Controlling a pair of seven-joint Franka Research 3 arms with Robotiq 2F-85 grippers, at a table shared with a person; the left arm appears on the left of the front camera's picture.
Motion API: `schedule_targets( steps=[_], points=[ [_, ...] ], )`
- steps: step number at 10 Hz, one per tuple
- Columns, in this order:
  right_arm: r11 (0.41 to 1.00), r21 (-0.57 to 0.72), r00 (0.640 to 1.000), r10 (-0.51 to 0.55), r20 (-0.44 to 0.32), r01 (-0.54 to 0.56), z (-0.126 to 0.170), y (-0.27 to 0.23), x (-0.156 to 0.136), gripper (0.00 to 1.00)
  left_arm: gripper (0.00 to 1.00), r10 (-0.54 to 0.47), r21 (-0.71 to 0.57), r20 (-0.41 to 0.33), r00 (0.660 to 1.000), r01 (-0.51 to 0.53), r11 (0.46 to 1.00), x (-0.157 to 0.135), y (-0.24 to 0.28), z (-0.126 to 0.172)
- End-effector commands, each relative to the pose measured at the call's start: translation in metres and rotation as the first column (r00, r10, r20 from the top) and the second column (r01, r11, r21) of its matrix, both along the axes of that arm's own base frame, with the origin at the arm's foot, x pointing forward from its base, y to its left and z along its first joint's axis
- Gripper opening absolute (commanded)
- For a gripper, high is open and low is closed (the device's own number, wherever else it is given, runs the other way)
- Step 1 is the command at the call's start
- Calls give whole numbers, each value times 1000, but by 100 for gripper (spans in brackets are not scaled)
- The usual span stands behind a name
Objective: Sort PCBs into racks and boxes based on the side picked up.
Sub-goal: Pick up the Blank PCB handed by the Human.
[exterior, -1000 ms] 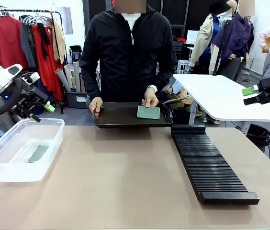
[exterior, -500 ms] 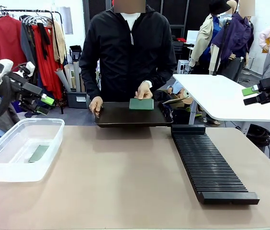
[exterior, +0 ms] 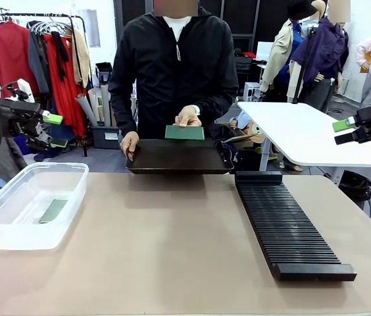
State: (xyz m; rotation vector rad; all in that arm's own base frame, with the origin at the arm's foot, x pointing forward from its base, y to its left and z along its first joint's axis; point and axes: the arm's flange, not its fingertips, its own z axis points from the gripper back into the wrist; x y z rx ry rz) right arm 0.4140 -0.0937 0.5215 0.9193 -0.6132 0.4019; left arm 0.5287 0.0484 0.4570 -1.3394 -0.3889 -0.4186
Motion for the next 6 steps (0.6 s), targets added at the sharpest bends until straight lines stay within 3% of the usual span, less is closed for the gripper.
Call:
schedule_targets(
  steps=[1, 5, 6],
  points=[
    [1000, 9, 1000, 3, 10, -3, 1, 1, -1, 100, 100, -3, -44, -37, 999, 2, 999, 7, 3, 8],
    [1000, 9, 1000, 3, 10, -3, 1, 1, -1, 100, 100, -69, -13, -41, 997, 69, 998, 9, -3, 10],
    [1000, 9, 1000, 3, 10, -3, 1, 1, -1, 100, 100, -36, -37, -22, 999, 35, 999, 5, -2, 6]
  ],
)
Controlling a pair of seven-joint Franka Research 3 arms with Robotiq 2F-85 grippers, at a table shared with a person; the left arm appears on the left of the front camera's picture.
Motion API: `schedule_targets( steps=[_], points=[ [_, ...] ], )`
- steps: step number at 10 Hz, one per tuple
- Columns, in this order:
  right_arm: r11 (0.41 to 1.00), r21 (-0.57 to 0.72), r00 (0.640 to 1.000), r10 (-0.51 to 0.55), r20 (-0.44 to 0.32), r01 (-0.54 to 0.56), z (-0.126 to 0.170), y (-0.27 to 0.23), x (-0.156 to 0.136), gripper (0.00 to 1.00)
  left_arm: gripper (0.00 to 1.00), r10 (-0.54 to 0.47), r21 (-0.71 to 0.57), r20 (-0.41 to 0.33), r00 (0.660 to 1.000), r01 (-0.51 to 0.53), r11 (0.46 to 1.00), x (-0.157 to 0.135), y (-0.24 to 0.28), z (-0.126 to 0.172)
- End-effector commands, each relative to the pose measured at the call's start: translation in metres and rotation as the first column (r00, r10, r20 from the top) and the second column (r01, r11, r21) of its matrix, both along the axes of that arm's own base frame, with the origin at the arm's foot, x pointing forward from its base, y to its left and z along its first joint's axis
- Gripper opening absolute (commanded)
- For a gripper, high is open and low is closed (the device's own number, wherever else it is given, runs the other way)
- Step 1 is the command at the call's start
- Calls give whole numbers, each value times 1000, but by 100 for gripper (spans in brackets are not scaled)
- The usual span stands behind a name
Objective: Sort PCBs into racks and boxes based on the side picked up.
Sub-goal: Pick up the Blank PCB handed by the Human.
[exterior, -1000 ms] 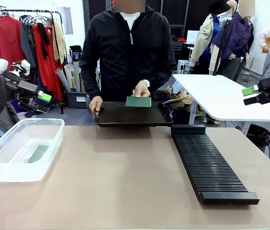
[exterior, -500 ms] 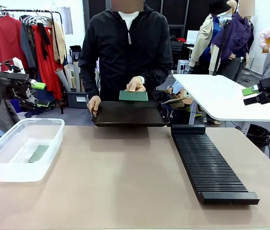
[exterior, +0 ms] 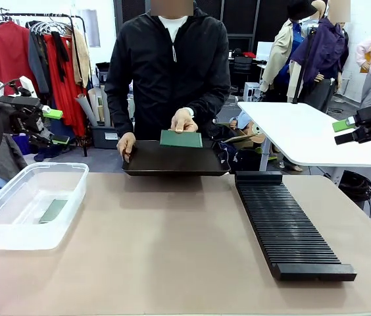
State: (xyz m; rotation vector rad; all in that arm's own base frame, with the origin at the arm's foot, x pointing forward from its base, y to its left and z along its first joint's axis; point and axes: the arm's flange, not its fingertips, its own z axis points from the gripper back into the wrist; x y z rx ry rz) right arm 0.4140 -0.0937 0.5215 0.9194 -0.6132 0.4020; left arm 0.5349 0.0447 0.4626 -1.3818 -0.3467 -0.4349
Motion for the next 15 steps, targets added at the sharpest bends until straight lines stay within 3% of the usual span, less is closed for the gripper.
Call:
schedule_targets(
  steps=[1, 12, 15],
  points=[
    [1000, 9, 1000, 3, 10, -3, 1, 1, -1, 100, 100, 9, -8, 2, 1000, -9, 1000, -1, 1, 0],
    [999, 32, 1000, -6, 4, 6, -3, 4, 3, 100, 100, 9, -8, 2, 1000, -9, 1000, -1, 1, 0],
    [995, 96, 998, 12, -59, -6, -13, 30, 28, 100, 100, 9, -8, 2, 1000, -9, 1000, -1, 1, 0]
  ],
)
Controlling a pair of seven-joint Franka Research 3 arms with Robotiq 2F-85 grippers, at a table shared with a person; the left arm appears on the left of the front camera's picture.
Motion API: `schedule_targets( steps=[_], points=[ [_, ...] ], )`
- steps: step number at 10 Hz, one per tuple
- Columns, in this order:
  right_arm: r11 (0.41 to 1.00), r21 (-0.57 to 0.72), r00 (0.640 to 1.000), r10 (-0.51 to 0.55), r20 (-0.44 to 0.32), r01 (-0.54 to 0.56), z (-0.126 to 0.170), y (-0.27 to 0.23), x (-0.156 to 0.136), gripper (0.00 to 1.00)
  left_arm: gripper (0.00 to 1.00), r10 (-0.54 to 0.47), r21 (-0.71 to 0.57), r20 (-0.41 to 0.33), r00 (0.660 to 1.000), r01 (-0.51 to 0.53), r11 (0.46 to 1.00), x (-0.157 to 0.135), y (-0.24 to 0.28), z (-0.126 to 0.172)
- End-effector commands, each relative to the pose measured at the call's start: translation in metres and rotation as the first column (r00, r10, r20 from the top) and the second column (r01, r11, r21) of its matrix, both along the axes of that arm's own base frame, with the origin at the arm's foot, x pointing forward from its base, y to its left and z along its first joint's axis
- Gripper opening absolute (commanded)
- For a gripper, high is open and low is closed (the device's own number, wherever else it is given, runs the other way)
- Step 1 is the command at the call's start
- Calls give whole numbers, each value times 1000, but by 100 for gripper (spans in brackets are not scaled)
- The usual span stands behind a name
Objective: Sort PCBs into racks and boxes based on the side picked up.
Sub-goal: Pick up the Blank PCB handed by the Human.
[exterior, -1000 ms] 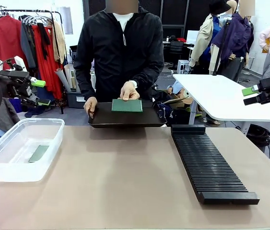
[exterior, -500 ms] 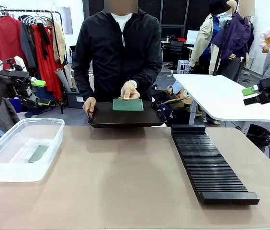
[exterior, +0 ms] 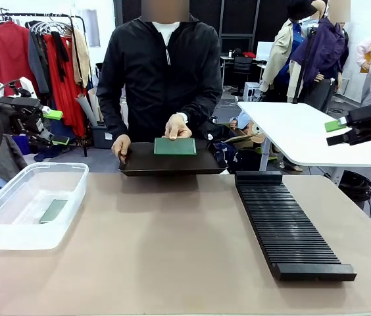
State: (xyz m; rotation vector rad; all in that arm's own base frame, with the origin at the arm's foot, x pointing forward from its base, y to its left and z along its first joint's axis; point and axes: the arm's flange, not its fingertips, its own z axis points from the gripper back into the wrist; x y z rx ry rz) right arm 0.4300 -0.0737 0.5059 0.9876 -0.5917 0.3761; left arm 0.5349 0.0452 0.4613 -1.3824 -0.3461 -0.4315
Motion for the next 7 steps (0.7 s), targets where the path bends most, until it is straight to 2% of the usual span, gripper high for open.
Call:
schedule_targets(
  steps=[1, 4, 7],
  points=[
    [998, 55, 999, 1, -44, 1, -1, 17, 16, 100, 100, 7, -7, 4, 1000, -7, 1000, -1, 1, 1],
    [993, 115, 997, -9, -79, 18, -20, 40, 33, 100, 100, 7, -7, 4, 1000, -7, 1000, -1, 1, 1],
    [984, 154, 983, -62, -173, 89, -37, 71, 57, 100, 100, 7, -7, 4, 1000, -7, 1000, -1, 1, 1]
  ],
)
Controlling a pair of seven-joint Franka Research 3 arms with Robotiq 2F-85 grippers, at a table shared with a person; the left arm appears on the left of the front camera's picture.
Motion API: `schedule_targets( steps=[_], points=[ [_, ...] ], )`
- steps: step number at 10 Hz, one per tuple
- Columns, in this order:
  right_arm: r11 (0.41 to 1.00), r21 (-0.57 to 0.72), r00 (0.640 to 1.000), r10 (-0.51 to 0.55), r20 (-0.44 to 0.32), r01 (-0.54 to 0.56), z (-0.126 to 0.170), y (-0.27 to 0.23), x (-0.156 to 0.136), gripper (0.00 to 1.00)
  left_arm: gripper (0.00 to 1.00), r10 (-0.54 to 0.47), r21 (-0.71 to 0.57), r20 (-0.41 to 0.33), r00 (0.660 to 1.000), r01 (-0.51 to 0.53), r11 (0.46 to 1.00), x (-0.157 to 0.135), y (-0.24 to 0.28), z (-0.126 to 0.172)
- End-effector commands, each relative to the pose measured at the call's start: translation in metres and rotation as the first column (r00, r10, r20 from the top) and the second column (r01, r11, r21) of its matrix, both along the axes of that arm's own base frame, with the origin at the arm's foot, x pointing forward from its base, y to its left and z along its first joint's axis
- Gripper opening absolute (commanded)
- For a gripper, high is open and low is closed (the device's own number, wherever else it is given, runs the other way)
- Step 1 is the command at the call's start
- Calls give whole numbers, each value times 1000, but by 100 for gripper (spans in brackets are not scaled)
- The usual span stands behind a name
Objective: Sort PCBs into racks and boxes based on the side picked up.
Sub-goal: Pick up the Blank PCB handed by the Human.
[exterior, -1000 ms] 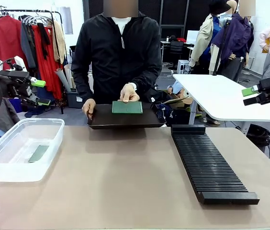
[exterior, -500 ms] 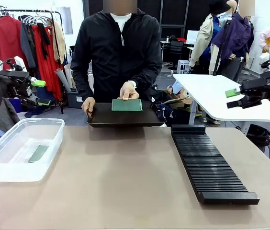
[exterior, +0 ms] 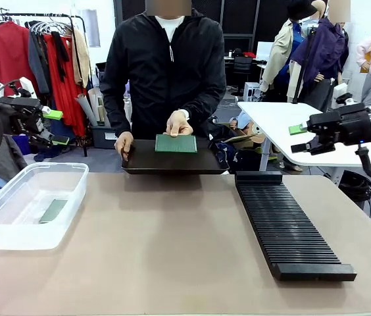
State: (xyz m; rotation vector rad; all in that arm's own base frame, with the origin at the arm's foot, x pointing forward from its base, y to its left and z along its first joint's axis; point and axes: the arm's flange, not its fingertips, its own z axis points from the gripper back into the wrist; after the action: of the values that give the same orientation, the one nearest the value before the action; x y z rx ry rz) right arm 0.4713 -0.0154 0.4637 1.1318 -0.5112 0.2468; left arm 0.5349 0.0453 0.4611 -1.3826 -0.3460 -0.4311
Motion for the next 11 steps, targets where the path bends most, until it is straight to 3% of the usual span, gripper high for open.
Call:
schedule_targets(
  steps=[1, 2, 5, 11],
  points=[
    [998, 32, 997, -56, -48, 57, 1, 22, 23, 100, 100, 7, -7, 4, 1000, -7, 1000, -1, 1, 2],
    [995, 42, 993, -88, -77, 91, -4, 32, 30, 100, 100, 7, -7, 4, 1000, -7, 1000, -1, 1, 2],
    [999, 28, 997, -28, -74, 30, -17, 60, 49, 100, 100, 7, -7, 4, 1000, -7, 1000, -1, 1, 2],
    [989, 141, 992, 67, -106, -52, -40, 102, 85, 100, 100, 7, -7, 4, 1000, -7, 1000, -1, 1, 2]
  ],
)
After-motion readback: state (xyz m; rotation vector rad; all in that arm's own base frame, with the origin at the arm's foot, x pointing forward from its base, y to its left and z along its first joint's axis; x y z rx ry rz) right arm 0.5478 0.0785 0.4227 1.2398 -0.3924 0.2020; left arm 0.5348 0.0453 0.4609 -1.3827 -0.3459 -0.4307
